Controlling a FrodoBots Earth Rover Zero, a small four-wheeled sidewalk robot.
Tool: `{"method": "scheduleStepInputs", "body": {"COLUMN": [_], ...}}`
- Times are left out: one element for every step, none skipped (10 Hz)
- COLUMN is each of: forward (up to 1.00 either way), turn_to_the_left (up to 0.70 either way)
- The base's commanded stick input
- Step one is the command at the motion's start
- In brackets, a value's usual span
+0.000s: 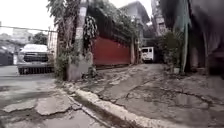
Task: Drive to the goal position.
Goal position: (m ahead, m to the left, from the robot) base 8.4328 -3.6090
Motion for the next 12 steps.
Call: {"method": "scheduleStepInputs", "body": {"forward": [0.50,0.50,0.50,0.50,0.50,0.50,0.50,0.50,0.50,0.50,0.50,0.50], "turn_to_the_left": [-0.27,-0.27,-0.27,-0.27,-0.27,-0.27,-0.27,-0.27,-0.27,-0.27,-0.27,-0.27]}}
